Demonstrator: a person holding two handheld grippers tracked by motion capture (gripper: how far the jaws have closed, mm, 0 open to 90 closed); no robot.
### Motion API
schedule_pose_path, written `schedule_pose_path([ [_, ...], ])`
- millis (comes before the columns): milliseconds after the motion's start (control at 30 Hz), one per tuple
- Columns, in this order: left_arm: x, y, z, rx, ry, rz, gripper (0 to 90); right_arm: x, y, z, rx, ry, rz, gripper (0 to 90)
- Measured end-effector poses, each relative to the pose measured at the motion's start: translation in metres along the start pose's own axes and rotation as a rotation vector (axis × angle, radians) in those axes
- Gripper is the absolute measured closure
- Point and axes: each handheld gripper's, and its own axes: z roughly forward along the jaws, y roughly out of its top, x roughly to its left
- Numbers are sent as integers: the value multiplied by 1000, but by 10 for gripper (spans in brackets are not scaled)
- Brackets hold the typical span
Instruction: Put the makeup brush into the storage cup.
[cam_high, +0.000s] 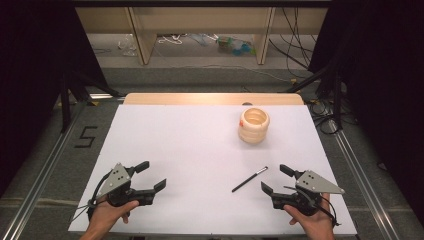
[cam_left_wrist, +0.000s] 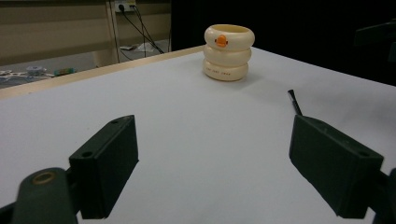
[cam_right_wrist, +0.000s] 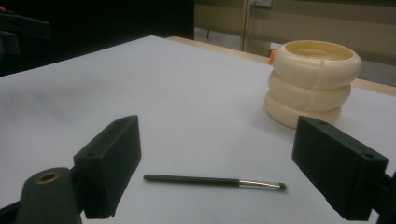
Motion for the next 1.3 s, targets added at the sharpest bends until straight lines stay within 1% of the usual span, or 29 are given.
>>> schedule_pose_path([
  [33, 0, 0, 0, 6, 2, 4, 157, -1, 0, 1, -9, -3, -14, 168],
  [133, -1, 0, 1, 8, 0, 8, 157, -1, 0, 1, -6, -4, -12, 169],
  [200, -1, 0, 1, 10, 0, 4, 157, -1, 0, 0, 5, -1, -5, 172],
  [233, -1, 0, 0, 10, 1, 4, 157, -1, -1, 1, 5, 2, -18, 176],
  [267, -1, 0, 0, 9, 4, -10, 157, -1, -1, 2, 11, 6, -16, 180],
  [300, -1, 0, 0, 9, 4, -10, 157, -1, -1, 2, 16, 1, -17, 185],
  [367, -2, -1, 1, 12, 6, -13, 157, 0, -1, 2, 30, 16, 8, 198],
  [400, -1, 0, 1, 15, 4, 2, 158, -1, -2, 3, 26, 15, -7, 201],
  [433, -1, 0, 1, 15, 4, 2, 158, -1, -2, 3, 26, 15, -7, 201],
  [467, -1, -1, 1, 18, 4, 0, 158, -1, -2, 3, 42, 22, 11, 201],
  [500, -1, -1, 1, 19, 4, -1, 157, -2, -2, 3, 39, 11, -6, 200],
  [567, -1, -1, 2, 13, 0, -3, 157, -2, -2, 4, 35, 6, -6, 201],
  [633, -2, -1, 2, 23, 3, 3, 158, -3, -3, 4, 39, 11, 8, 205],
  [667, -2, -1, 2, 24, 2, 0, 158, -3, -3, 3, 58, 8, 6, 206],
  [733, -2, -1, 2, 23, 1, -4, 158, -4, -4, 4, 63, 20, 20, 208],
  [800, -2, 1, 3, 30, 0, -14, 158, -5, -4, 4, 47, 3, 11, 209],
  [867, -2, 5, 4, 35, 6, -35, 160, -6, -3, 4, 46, -5, 18, 210],
  [900, -2, 7, 6, 33, -8, -38, 160, -6, -3, 3, 55, -14, 19, 210],
  [933, -2, 7, 6, 33, -8, -38, 160, -6, -3, 3, 55, -14, 19, 210],
  [967, -4, 10, 9, 53, -36, -37, 160, -8, -4, 3, 57, -24, 16, 212],
  [1033, -7, 12, 12, 61, -43, -35, 160, -9, -4, 3, 56, -24, 19, 214],
  [1067, -9, 14, 15, 79, -45, -25, 160, -9, -4, 4, 42, -27, 19, 215],
  [1100, -17, 17, 25, 112, -62, -22, 161, -10, -3, 2, 63, -34, 28, 217],
  [1133, -20, 19, 31, 132, -83, -7, 164, -11, -3, 2, 60, -41, 28, 218],
  [1167, -24, 21, 37, 152, -87, 8, 165, -12, -3, 2, 56, -43, 29, 219],
  [1200, -28, 23, 44, 169, -108, 21, 168, -12, -3, 2, 48, -47, 31, 220],
  [1233, -31, 26, 52, 186, -120, 44, 174, -12, -3, 3, 45, -47, 33, 221],
  [1267, -35, 28, 59, 203, -124, 54, 175, -13, -3, 4, 36, -52, 26, 222],
  [1300, -38, 31, 66, 225, -129, 78, 181, -13, -3, 4, 41, -54, 23, 223],
])
